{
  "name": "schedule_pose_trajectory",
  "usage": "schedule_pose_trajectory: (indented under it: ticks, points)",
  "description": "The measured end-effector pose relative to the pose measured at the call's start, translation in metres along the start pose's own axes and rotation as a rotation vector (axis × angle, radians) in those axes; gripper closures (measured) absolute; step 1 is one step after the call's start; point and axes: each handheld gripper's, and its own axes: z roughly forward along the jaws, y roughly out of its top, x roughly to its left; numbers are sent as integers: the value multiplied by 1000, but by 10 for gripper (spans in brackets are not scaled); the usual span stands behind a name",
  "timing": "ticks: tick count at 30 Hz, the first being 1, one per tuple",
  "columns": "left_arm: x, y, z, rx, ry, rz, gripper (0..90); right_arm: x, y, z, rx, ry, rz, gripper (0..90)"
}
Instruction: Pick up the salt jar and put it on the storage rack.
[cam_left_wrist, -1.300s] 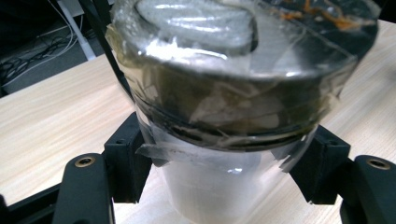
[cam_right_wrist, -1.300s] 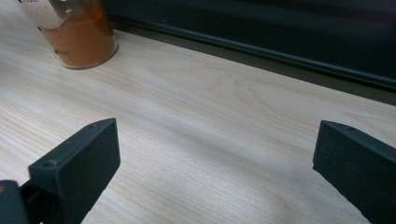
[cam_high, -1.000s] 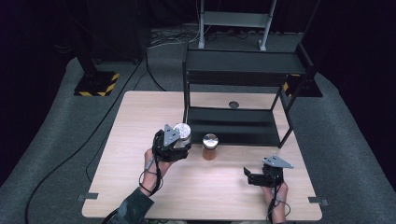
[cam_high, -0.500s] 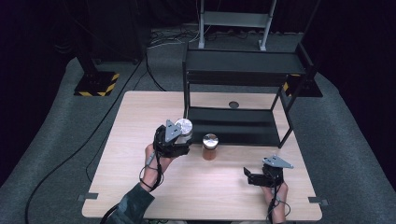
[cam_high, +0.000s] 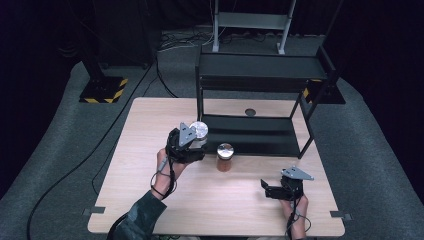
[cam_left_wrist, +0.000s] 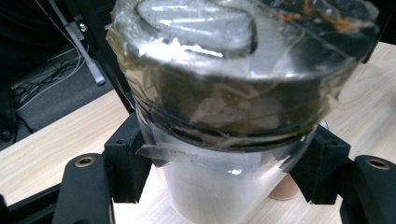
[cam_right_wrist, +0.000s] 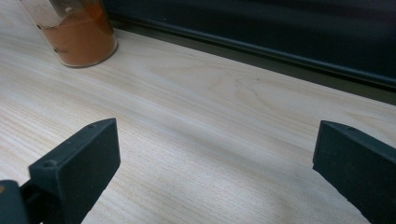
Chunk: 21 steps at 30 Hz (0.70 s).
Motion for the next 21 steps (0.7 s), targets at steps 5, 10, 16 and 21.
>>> schedule_pose_trajectory:
  ticks: [5,10,16,21]
  points:
    - [1,4,3,-3,-2,-2,305,0,0,0,0,1,1,0]
    - [4,9,5,-4,-6,0,305,0,0,0,0,1,0,0]
    - [6,15,7,-2,-1,5,305,0,0,0,0,0,0,0]
    - [8,18,9,-2,-2,4,306,0,0,0,0,0,0,0]
